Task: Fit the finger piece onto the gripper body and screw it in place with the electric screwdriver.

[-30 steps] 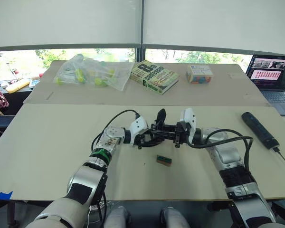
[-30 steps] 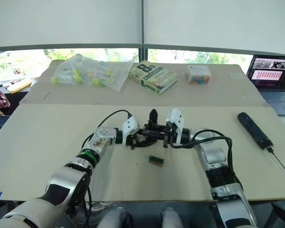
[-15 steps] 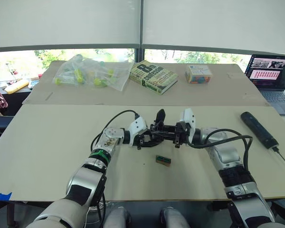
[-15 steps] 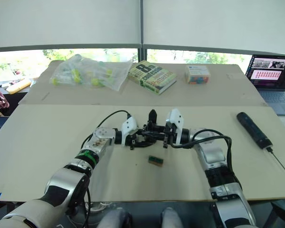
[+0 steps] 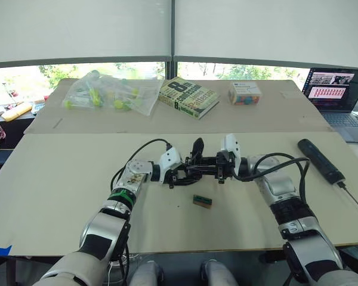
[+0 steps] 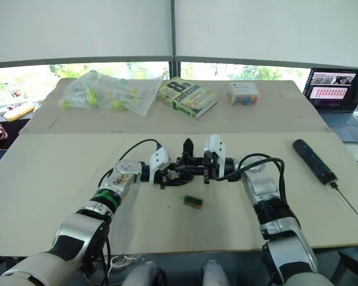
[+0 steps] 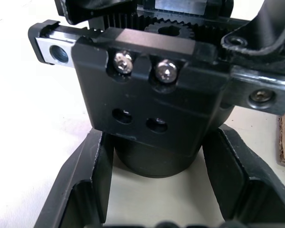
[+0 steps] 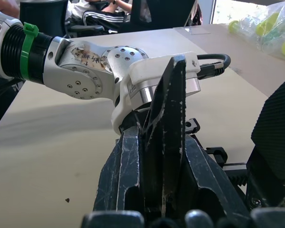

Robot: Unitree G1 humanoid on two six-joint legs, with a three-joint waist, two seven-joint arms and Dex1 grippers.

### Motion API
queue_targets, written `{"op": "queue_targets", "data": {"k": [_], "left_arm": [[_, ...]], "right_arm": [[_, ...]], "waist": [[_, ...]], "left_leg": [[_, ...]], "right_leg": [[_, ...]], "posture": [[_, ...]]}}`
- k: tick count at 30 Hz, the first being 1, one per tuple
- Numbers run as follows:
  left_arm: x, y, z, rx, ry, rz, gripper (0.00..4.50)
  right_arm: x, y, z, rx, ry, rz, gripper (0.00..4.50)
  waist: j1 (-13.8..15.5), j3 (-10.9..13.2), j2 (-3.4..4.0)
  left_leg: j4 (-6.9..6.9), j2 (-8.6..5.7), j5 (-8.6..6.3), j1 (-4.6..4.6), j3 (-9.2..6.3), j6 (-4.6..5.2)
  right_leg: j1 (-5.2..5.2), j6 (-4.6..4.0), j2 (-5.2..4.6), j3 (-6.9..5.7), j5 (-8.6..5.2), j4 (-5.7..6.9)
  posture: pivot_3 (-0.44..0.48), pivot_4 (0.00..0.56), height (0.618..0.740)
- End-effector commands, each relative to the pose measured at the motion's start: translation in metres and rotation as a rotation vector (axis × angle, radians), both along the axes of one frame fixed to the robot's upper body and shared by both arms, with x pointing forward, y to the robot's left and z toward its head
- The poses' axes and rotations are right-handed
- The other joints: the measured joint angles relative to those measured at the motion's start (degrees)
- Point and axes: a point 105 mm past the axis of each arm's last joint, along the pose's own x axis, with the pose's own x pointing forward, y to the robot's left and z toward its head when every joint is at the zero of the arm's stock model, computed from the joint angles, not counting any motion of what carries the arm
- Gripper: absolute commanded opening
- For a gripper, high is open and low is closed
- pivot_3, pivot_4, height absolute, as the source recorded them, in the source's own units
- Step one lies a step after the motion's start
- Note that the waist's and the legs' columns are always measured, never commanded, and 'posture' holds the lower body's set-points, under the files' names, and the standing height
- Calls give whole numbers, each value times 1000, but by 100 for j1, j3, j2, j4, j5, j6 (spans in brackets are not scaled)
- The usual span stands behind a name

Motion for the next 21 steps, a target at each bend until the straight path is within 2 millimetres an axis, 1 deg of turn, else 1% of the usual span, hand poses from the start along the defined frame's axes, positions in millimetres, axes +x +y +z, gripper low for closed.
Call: {"op": "queue_targets", "data": {"k": [1, 6, 9, 14, 18, 21], "left_arm": [[-16, -8, -10, 19, 44, -107, 2247], [-17, -8, -10, 20, 48, -104, 2247], [-17, -8, -11, 21, 51, -102, 2247], [-18, -9, -13, 21, 57, -102, 2247], [-18, -9, -13, 21, 59, -102, 2247], [-18, -9, -13, 20, 60, -101, 2247]], "right_arm": [[10, -21, -49, -157, 143, -146, 451], [7, -16, -38, -133, 111, -113, 451], [8, -16, -30, -99, 120, -114, 451], [7, -18, -34, -123, 177, -116, 451], [10, -18, -39, -167, 179, -132, 451], [10, -15, -34, -128, 167, -130, 451]], "waist": [[-8, -11, 0], [-16, -19, -1], [-14, -19, 0], [-11, -19, 0], [-11, -22, 1], [-12, -23, 0]], "left_leg": [[-1, 1, 0, 2, 1, 0], [-3, 4, 0, 6, 1, 0], [-3, 4, 0, 5, 1, 0], [-3, 5, 0, 5, 1, -1], [-3, 5, 0, 5, 1, -1], [-3, 5, 0, 5, 1, -1]], "right_leg": [[0, 0, 0, 1, 0, 0], [0, 0, 3, 3, 0, 4], [-1, 0, 2, 3, 0, 5], [-1, 0, 1, 4, 0, 5], [-1, 0, 1, 4, 0, 4], [-1, -1, 1, 4, 0, 4]], "posture": [[0, 150, 740], [0, 150, 740], [0, 150, 740], [0, 150, 740], [0, 150, 740], [0, 150, 740]]}}
